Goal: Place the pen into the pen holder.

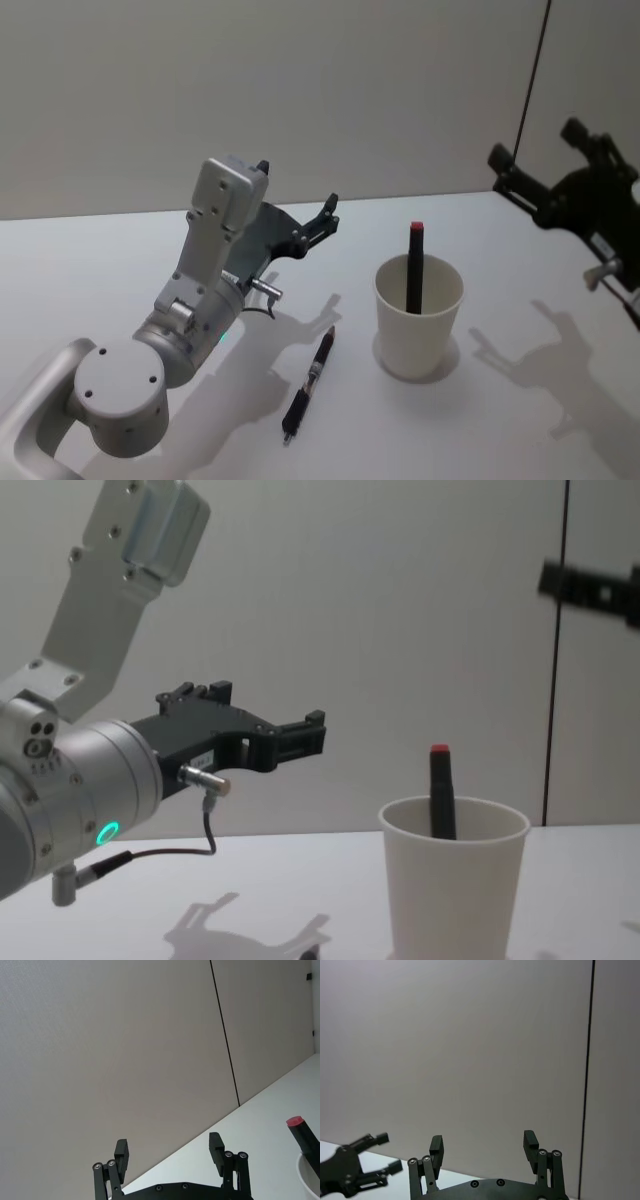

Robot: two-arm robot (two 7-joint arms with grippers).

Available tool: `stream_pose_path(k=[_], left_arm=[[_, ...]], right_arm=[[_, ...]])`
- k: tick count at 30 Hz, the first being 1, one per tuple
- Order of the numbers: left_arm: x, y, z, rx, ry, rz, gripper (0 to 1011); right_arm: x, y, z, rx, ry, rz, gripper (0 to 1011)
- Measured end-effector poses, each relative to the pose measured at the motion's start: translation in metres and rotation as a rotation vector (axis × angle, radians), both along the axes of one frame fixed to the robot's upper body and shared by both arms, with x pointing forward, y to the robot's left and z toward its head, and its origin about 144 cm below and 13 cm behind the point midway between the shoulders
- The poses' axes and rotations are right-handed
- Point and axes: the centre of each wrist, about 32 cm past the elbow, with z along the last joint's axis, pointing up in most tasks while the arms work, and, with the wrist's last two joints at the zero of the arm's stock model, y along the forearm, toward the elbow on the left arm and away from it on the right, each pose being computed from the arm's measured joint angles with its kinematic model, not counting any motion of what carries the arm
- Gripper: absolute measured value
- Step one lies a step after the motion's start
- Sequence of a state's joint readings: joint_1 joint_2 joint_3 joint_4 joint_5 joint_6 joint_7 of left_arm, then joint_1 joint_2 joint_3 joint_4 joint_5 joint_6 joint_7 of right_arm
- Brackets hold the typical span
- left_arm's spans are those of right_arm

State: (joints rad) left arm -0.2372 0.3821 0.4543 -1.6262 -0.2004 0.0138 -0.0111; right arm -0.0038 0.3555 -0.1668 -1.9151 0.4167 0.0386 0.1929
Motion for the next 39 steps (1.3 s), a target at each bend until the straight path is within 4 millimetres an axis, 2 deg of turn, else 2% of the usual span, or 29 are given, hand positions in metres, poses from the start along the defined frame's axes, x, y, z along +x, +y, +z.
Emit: stream_pose_path(k=[9,14,39], left_arm=[[0.0,0.0,0.0,0.0,0.0,0.0,1001],[0.0,0.0,0.0,0.0,0.0,0.0,1001],[-0.003,0.005,0.001,-0.004,0.028,-0.022,1001]], right_arm=[[0.004,0.005,-0.037,-0.077,0.097,-0.101,1001],[0.004,0.007,-0.05,-0.105,0.126,-0.131,1002],[0.004,0.008,-0.054,-0.115,0.134,-0.142,1002]])
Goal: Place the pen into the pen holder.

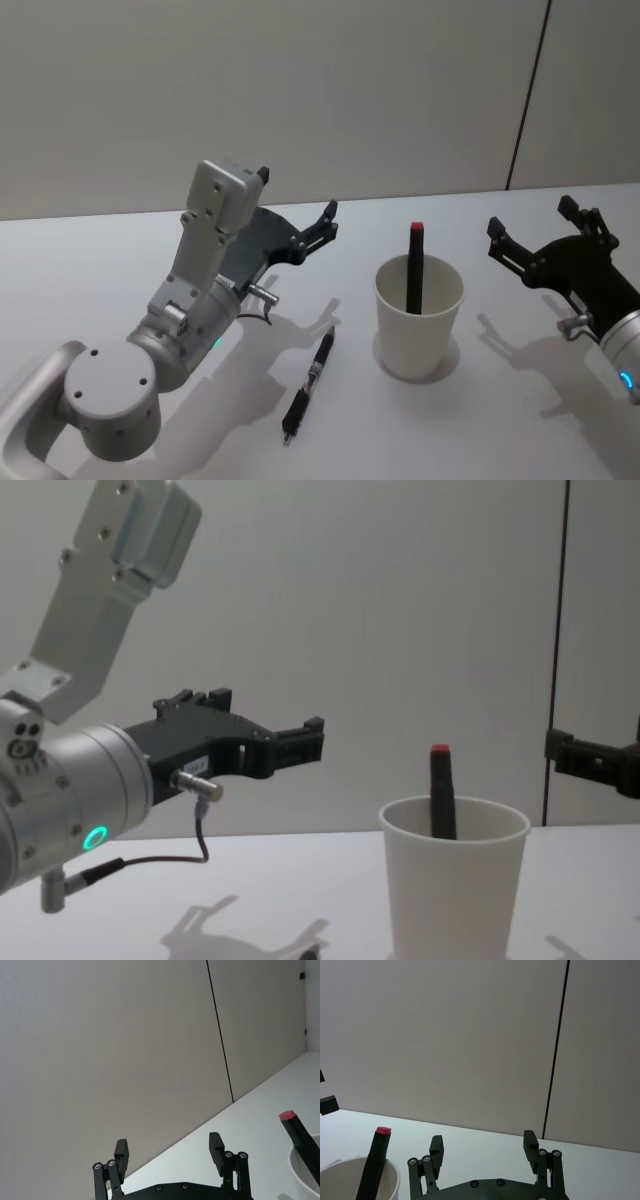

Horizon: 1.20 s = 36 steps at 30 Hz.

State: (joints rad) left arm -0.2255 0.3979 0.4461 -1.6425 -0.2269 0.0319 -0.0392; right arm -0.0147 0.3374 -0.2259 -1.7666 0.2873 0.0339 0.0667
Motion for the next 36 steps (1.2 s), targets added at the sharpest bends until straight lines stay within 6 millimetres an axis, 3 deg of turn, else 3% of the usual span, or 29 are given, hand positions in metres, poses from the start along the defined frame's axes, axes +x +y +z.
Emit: stream_pose_path(k=[21,36], left_arm=[[-0.028,0.016,0.003,-0.003,0.188,-0.071,1001],[-0.051,0.002,-0.014,0.003,0.297,-0.103,1001]], right_arm=[[0.0,0.0,0.0,0.0,0.0,0.0,1001],[0.0,0.0,0.0,0.0,0.0,0.0,1001]])
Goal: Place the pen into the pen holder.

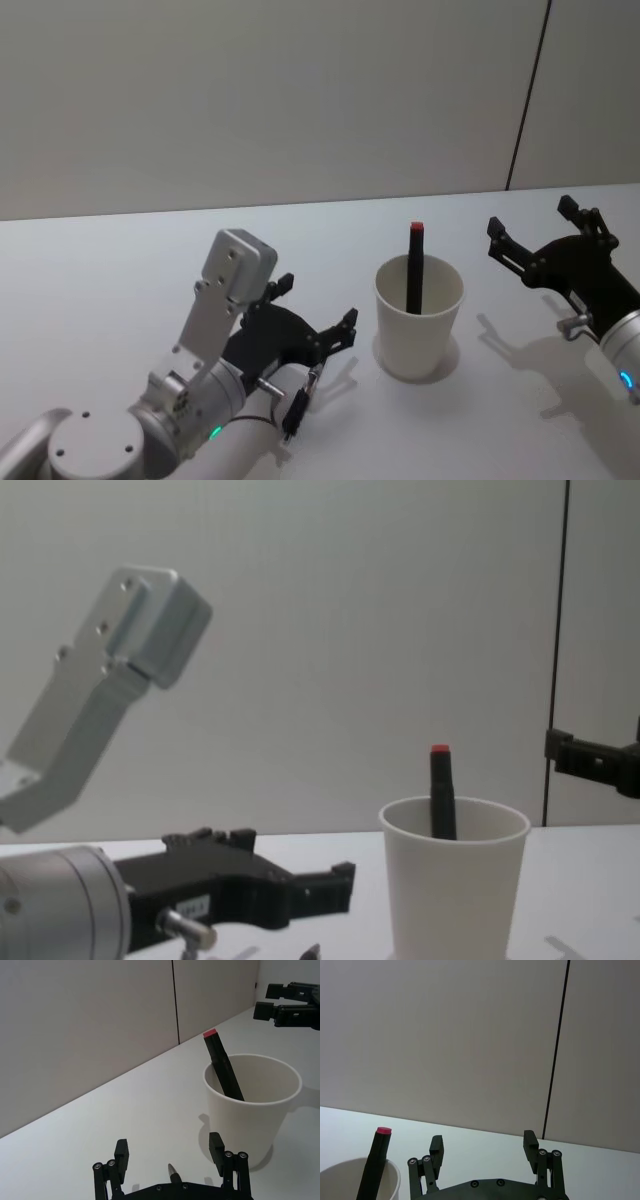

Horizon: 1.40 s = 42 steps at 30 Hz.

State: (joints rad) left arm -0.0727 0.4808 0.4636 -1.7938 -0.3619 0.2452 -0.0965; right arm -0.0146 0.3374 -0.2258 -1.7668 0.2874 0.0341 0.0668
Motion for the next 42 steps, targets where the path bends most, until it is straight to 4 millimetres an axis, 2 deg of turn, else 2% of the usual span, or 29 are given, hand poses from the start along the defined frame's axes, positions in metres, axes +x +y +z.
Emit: stream_pose_path(k=[20,42], left_arm=[[-0.019,-0.017,-0.015,0.052,0.057,0.037,1001],[-0.03,-0.018,-0.025,0.095,0.096,0.062,1001]], right_arm=[[0.0,0.0,0.0,0.0,0.0,0.0,1002],[0.0,0.0,0.0,0.0,0.0,0.0,1001]])
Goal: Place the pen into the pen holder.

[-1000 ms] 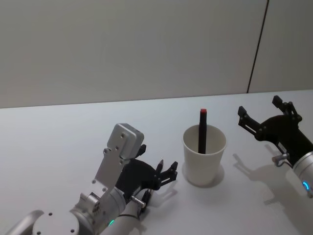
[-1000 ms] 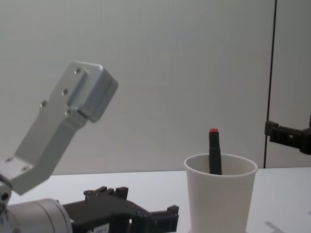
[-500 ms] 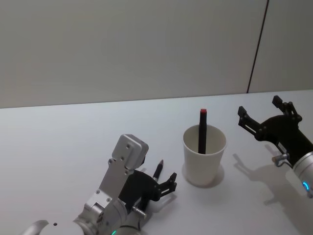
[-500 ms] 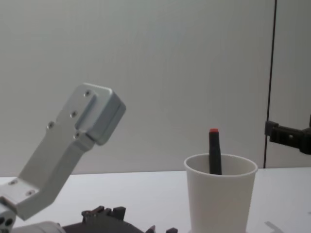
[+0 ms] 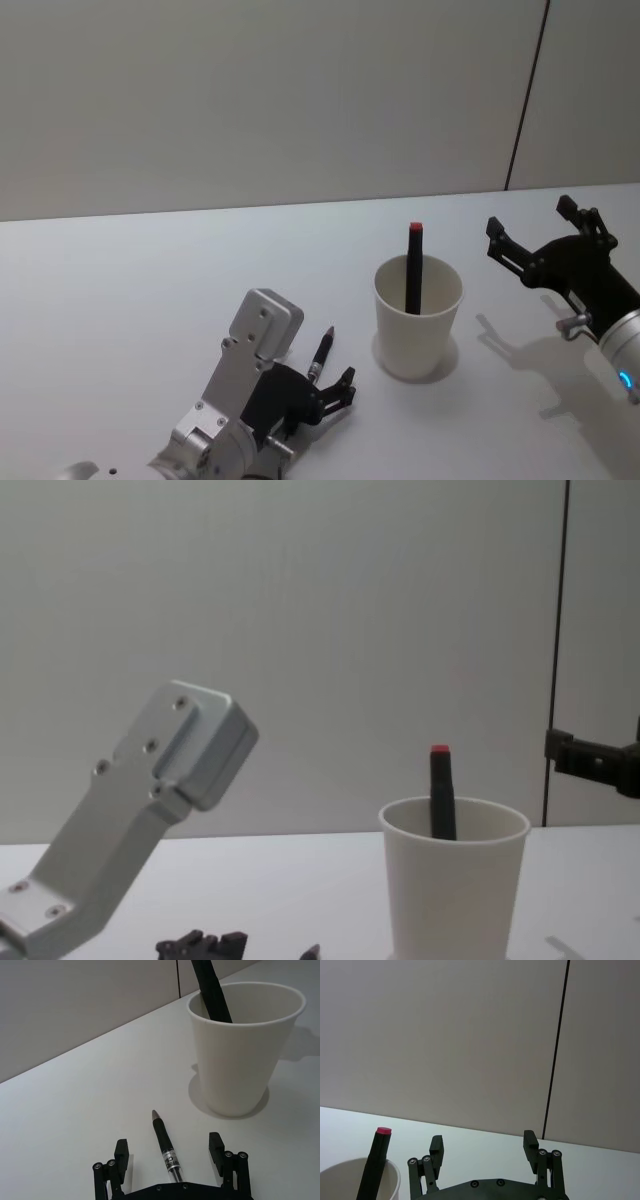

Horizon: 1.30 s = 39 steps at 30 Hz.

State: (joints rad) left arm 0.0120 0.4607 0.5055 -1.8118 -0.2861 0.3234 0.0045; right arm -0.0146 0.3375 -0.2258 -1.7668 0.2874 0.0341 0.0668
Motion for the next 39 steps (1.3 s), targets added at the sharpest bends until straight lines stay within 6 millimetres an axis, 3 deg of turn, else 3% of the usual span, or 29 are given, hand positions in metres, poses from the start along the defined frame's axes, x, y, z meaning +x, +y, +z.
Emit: stream_pose_path(k=[39], left_arm=[[-0.0089,0.0014,-0.0031,0.024,0.001,0.027,1001]], right_arm=[[0.0,0.0,0.0,0.0,0.0,0.0,1001]])
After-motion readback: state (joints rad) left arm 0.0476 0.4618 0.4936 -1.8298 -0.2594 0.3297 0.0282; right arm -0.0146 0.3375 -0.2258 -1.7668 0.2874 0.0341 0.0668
